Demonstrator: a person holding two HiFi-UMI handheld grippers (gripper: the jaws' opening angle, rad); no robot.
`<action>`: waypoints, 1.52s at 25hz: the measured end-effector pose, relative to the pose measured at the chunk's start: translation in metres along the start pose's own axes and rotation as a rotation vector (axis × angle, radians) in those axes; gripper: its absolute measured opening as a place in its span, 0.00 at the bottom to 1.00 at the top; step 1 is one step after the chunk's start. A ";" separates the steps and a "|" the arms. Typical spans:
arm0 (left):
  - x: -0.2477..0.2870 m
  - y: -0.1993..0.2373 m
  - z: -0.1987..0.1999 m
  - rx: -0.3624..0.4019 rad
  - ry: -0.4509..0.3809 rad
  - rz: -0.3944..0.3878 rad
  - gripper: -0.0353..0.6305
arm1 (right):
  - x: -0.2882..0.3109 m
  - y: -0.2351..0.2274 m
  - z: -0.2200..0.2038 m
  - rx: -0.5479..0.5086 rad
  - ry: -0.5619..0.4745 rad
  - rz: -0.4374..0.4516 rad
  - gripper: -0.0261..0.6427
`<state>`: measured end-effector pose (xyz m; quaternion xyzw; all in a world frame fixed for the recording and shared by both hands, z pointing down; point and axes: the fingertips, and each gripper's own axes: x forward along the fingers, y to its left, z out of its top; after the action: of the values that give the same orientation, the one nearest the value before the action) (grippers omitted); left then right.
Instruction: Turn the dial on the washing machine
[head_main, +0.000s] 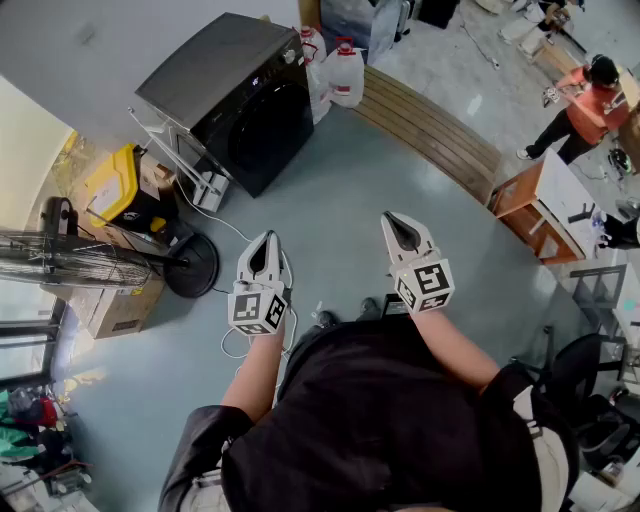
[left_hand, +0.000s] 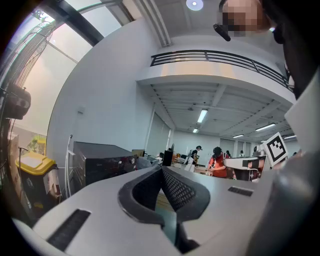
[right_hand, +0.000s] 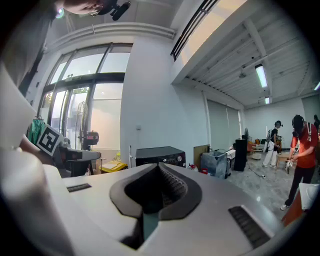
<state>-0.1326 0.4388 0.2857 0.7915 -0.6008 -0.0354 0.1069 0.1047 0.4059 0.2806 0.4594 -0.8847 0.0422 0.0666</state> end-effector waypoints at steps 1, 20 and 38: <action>-0.001 0.000 0.004 0.001 -0.013 0.007 0.08 | -0.001 -0.001 0.002 -0.004 -0.007 0.003 0.07; 0.000 -0.059 -0.024 0.000 0.066 -0.047 0.07 | -0.021 -0.014 -0.012 0.057 -0.011 0.145 0.07; 0.029 -0.084 -0.061 -0.135 0.120 -0.004 0.07 | -0.028 -0.063 -0.070 0.116 0.085 0.184 0.07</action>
<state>-0.0344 0.4397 0.3295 0.7844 -0.5878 -0.0286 0.1959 0.1775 0.4018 0.3459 0.3772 -0.9155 0.1188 0.0734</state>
